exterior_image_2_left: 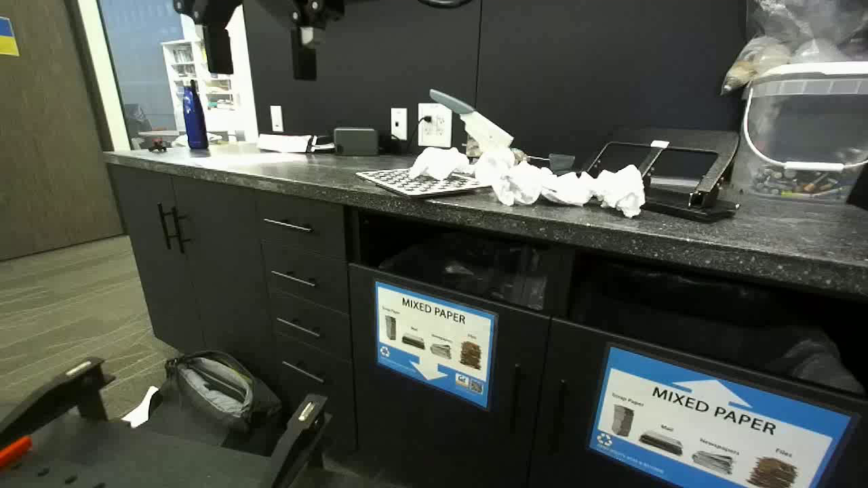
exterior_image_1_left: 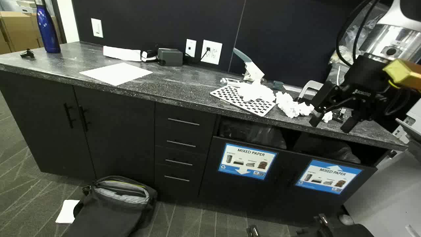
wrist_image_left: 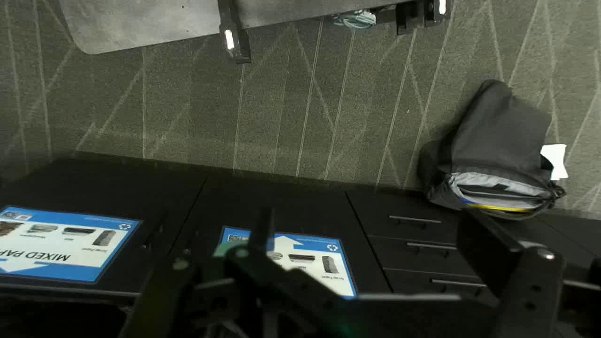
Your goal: Pick up all the papers from the counter and throw them in the bin
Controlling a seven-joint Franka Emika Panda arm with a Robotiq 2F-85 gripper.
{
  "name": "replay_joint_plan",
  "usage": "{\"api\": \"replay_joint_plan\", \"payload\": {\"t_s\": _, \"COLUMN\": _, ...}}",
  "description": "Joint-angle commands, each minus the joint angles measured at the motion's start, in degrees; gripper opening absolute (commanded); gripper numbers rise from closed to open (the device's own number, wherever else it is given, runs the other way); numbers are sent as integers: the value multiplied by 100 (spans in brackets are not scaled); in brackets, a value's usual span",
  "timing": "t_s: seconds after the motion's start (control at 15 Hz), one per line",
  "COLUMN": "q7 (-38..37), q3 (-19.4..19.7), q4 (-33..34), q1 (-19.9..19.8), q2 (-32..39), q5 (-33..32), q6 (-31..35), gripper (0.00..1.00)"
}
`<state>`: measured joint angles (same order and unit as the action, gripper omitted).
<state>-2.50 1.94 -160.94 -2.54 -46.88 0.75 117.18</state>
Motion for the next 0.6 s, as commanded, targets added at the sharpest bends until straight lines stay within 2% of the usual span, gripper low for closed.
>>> {"api": "replay_joint_plan", "payload": {"t_s": 0.0, "q7": 14, "q3": -17, "q4": 0, "q1": -20, "q2": 12, "q5": 15, "q6": -32, "gripper": 100}}
{"api": "replay_joint_plan", "payload": {"t_s": 0.33, "q7": 14, "q3": -17, "q4": -8, "q1": -20, "q2": 45, "q5": 15, "q6": -65, "gripper": 100}}
{"api": "replay_joint_plan", "payload": {"t_s": 0.53, "q7": -232, "q3": -51, "q4": 81, "q1": -203, "q2": 367, "q5": -74, "q6": 531, "gripper": 100}}
